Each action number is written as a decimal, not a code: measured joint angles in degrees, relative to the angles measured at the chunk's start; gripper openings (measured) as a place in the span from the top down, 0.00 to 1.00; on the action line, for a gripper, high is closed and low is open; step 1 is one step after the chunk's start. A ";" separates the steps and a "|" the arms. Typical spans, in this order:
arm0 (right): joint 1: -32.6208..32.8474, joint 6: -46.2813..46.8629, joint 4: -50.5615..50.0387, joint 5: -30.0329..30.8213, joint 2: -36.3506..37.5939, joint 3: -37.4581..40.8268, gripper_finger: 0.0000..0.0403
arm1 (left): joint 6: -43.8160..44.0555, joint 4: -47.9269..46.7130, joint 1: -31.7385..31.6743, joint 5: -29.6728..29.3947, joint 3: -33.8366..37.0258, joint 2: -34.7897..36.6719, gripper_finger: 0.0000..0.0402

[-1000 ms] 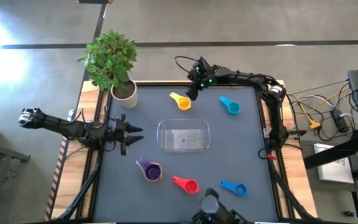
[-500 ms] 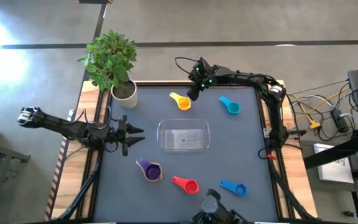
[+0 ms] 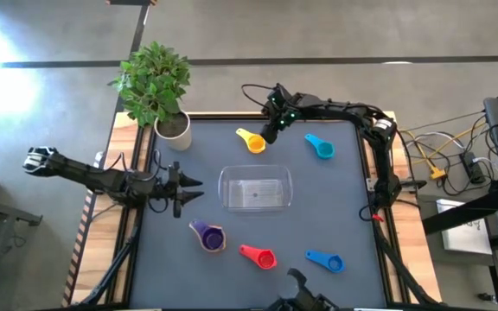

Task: Nest measuring cups in basket
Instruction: Stack the yellow measuring cup on top of the violet measuring cup

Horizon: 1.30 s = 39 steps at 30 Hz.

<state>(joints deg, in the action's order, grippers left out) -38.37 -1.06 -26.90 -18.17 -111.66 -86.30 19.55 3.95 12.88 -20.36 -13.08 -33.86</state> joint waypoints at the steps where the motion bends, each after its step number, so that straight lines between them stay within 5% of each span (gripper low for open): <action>1: 0.14 -0.02 -0.02 -0.02 0.00 0.09 0.53 | 0.03 0.03 0.00 -0.02 0.00 -0.21 0.61; 19: 2.15 1.02 0.95 0.23 0.00 2.44 0.54 | -0.18 1.03 0.00 -0.02 0.00 -0.75 0.61; 39: 3.04 1.50 3.14 0.24 0.00 4.04 0.67 | 0.29 4.20 0.00 -0.04 0.00 -3.72 0.61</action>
<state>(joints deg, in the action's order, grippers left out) -35.34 0.44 -23.76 -17.92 -111.66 -82.26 19.84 8.14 12.88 -20.40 -13.08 -37.59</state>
